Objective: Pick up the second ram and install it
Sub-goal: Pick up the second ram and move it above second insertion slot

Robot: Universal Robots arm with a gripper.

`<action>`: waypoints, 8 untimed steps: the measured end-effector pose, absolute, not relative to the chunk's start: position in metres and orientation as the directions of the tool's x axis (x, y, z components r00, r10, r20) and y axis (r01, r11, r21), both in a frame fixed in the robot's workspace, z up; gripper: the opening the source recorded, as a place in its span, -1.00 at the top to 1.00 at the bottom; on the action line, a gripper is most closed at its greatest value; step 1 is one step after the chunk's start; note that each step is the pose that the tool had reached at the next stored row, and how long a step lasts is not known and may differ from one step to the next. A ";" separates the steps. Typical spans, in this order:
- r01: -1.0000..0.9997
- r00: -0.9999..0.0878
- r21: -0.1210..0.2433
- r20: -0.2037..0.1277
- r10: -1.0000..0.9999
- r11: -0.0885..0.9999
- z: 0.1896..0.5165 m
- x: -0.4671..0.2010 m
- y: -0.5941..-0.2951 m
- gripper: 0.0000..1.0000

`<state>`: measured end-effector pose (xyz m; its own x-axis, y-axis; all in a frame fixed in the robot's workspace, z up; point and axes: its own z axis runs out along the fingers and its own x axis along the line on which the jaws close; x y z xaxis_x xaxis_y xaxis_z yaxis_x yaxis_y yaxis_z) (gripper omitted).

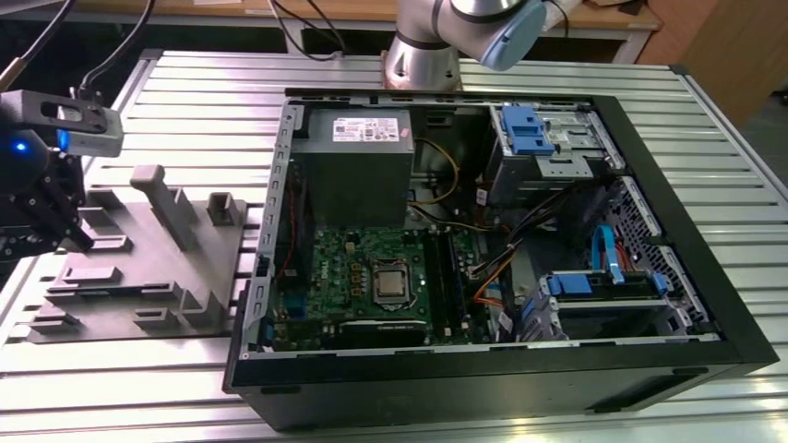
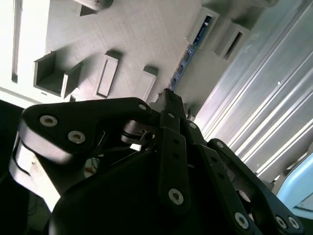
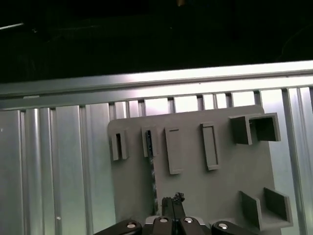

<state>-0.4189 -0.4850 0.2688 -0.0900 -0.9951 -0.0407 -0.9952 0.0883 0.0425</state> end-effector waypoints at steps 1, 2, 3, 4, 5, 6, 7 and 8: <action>-0.996 -0.080 0.043 -0.041 -0.996 0.078 0.269 -0.419 -0.485 0.80; -0.996 -0.076 0.043 -0.041 -0.996 0.075 0.269 -0.419 -0.485 0.80; -0.996 -0.075 0.043 -0.040 -0.996 0.074 0.269 -0.419 -0.485 0.80; -0.996 -0.075 0.042 -0.041 -0.996 0.073 0.269 -0.419 -0.485 0.80; -0.996 -0.075 0.042 -0.041 -0.996 0.073 0.269 -0.419 -0.485 0.80; -0.996 -0.075 0.042 -0.041 -0.996 0.073 0.269 -0.419 -0.485 0.80; -0.996 -0.075 0.042 -0.041 -0.996 0.073 0.268 -0.419 -0.485 0.80; -0.997 -0.074 0.042 -0.041 -0.996 0.072 0.267 -0.419 -0.485 0.80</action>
<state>-0.4188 -0.4850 0.2672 -0.0736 -0.9964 -0.0412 -0.9965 0.0718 0.0419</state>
